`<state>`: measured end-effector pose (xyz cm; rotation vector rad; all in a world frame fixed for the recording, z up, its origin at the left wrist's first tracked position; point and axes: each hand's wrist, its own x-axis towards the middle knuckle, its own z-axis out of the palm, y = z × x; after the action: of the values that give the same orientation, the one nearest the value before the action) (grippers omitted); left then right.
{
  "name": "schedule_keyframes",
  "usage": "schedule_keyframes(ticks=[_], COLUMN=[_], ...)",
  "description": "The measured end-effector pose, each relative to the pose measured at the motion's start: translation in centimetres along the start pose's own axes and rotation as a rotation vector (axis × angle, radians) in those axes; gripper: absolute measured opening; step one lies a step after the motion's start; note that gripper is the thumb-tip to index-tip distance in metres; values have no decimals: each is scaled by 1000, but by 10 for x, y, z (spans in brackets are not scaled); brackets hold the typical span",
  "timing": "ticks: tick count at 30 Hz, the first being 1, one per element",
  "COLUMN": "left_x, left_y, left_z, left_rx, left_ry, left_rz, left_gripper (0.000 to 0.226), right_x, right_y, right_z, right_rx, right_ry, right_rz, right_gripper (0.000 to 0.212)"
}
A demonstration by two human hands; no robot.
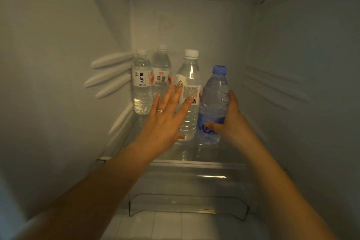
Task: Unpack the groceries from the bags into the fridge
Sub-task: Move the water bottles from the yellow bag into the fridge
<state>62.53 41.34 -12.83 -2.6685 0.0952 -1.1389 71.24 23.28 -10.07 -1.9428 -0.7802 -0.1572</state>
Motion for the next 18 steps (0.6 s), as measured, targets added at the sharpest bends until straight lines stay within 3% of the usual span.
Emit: schedule_keyframes(ticks=[10,18], left_x=[19,41], left_y=[-9,-27], left_z=[15,42], left_rx=[76,254], left_ry=[-97,-106], left_rz=[-57,-64], left_gripper=[118,124], right_x=[35,70], right_y=[17,28], right_z=[13,22], right_rx=[50,19], right_ry=[18,27], right_rz=[10,-46], right_gripper=[82,82])
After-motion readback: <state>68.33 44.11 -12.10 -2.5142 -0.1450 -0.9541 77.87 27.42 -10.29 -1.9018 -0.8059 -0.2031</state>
